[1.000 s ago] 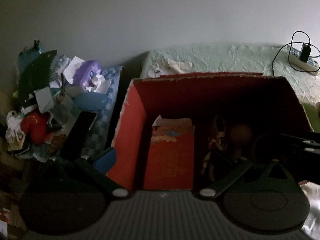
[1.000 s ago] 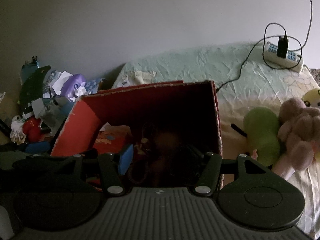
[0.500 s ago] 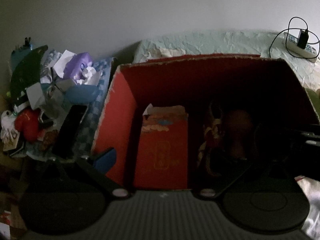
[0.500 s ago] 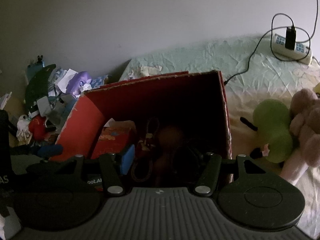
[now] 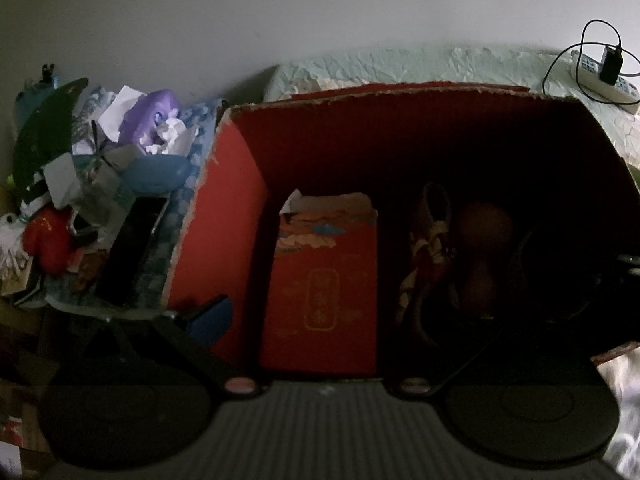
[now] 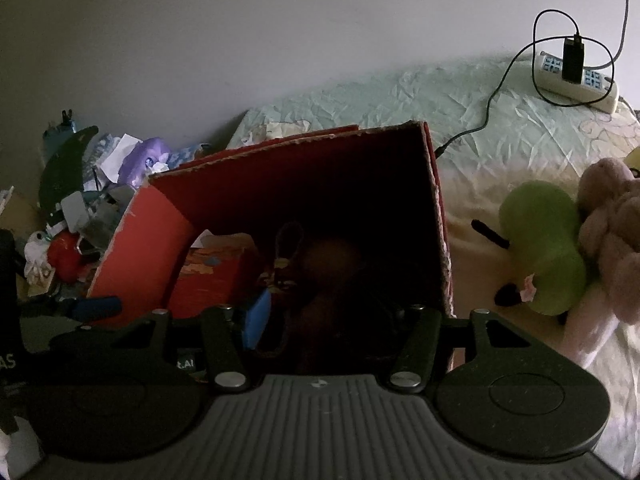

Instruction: Organize objects

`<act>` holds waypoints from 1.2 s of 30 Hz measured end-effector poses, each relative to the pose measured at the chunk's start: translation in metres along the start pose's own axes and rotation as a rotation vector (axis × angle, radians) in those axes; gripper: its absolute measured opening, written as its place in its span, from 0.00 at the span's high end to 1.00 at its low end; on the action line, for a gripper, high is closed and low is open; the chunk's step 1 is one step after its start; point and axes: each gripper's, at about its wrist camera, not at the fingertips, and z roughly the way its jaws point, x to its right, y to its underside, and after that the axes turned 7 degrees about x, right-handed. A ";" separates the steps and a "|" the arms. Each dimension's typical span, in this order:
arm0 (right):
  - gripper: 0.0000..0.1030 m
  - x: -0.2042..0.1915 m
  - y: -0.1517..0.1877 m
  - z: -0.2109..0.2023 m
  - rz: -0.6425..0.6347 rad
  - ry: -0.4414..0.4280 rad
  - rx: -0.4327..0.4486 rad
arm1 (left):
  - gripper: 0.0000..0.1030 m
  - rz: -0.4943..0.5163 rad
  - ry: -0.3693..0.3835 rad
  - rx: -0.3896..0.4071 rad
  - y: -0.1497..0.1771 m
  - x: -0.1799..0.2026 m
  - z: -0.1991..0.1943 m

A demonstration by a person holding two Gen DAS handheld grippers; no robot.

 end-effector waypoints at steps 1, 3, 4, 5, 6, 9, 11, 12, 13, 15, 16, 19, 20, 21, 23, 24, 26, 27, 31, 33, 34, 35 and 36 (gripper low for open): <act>0.45 0.000 0.000 0.000 -0.006 0.003 0.001 | 0.02 -0.002 0.000 -0.001 0.000 0.000 0.001; 0.45 -0.001 0.001 0.001 -0.020 0.010 0.003 | 0.02 -0.004 0.001 -0.004 0.001 0.000 0.004; 0.45 -0.001 0.001 0.002 -0.025 0.012 0.004 | 0.02 -0.004 0.002 -0.007 0.002 0.000 0.005; 0.45 -0.001 0.001 0.002 -0.027 0.014 0.005 | 0.02 -0.004 0.003 -0.011 0.002 0.000 0.006; 0.45 -0.001 0.001 0.002 -0.025 0.014 0.006 | 0.02 -0.003 0.003 -0.013 0.003 0.000 0.008; 0.45 -0.001 0.001 0.003 -0.025 0.019 0.008 | 0.02 -0.004 0.003 -0.011 0.004 -0.001 0.009; 0.45 -0.001 0.001 0.003 -0.028 0.025 0.010 | 0.02 -0.006 0.002 -0.010 0.005 -0.001 0.010; 0.45 -0.001 0.001 0.003 -0.031 0.027 0.011 | 0.02 -0.006 0.002 -0.012 0.005 -0.001 0.011; 0.45 -0.001 0.001 0.003 -0.033 0.029 0.011 | 0.02 -0.005 0.002 -0.013 0.005 -0.001 0.011; 0.45 -0.002 0.001 0.003 -0.040 0.032 0.012 | 0.02 -0.009 0.005 -0.013 0.006 -0.002 0.012; 0.45 -0.002 0.001 0.004 -0.043 0.033 0.012 | 0.02 -0.009 0.006 -0.013 0.006 -0.002 0.012; 0.45 -0.002 0.001 0.004 -0.045 0.035 0.012 | 0.02 -0.009 0.005 -0.014 0.006 -0.002 0.013; 0.45 -0.002 0.001 0.004 -0.046 0.035 0.012 | 0.02 -0.010 0.005 -0.015 0.006 -0.002 0.013; 0.45 -0.002 0.001 0.004 -0.046 0.035 0.012 | 0.02 -0.011 0.006 -0.015 0.006 -0.002 0.014; 0.45 -0.002 0.001 0.004 -0.049 0.037 0.012 | 0.02 -0.012 0.008 -0.015 0.006 -0.003 0.014; 0.45 -0.002 0.001 0.004 -0.051 0.038 0.011 | 0.02 -0.012 0.009 -0.015 0.006 -0.003 0.014; 0.45 -0.002 0.001 0.004 -0.055 0.040 0.012 | 0.02 -0.013 0.010 -0.014 0.006 -0.003 0.014; 0.45 -0.002 0.001 0.004 -0.058 0.042 0.011 | 0.02 -0.014 0.011 -0.014 0.006 -0.003 0.014; 0.45 -0.004 0.001 0.005 -0.068 0.049 0.010 | 0.02 -0.022 0.018 -0.016 0.007 -0.004 0.016; 0.45 -0.004 0.001 0.005 -0.070 0.051 0.011 | 0.02 -0.023 0.020 -0.016 0.007 -0.004 0.016; 0.45 -0.004 0.001 0.005 -0.071 0.052 0.011 | 0.02 -0.024 0.021 -0.015 0.007 -0.004 0.016; 0.45 -0.003 0.001 0.005 -0.072 0.053 0.012 | 0.02 -0.024 0.022 -0.015 0.007 -0.004 0.016; 0.45 -0.003 0.001 0.004 -0.072 0.053 0.012 | 0.02 -0.025 0.024 -0.015 0.007 -0.004 0.017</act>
